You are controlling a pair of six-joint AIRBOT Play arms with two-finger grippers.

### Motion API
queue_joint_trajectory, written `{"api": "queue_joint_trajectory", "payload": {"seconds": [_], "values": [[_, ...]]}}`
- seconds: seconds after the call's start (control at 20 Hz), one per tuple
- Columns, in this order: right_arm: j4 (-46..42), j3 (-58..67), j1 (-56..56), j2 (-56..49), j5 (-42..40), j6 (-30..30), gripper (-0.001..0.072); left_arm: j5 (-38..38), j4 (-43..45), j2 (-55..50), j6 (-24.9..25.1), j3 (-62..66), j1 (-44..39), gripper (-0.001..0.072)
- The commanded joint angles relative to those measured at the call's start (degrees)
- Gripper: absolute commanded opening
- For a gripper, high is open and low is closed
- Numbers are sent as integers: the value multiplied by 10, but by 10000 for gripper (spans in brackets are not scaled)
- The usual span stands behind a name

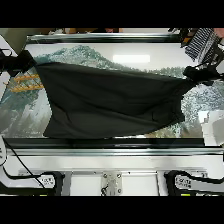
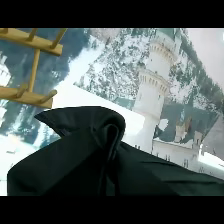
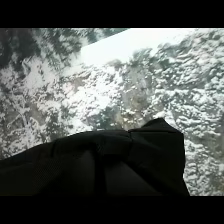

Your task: Fold the clothes and pants, and hang the long-sleeved shirts on hangers.

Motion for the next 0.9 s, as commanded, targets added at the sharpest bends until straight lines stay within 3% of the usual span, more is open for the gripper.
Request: {"api": "queue_joint_trajectory", "payload": {"seconds": [0.0,0.2,0.4,0.85], "values": [[-20,-66,1,71,49,-25,22,7,5,113,8,-153,32,9],[-34,-241,0,170,37,-28,23,14,1,228,47,-360,47,9],[-40,-381,0,215,-3,-28,23,43,2,315,49,-513,47,9],[-40,-446,0,215,-33,-28,24,87,6,401,49,-666,47,9]]}}
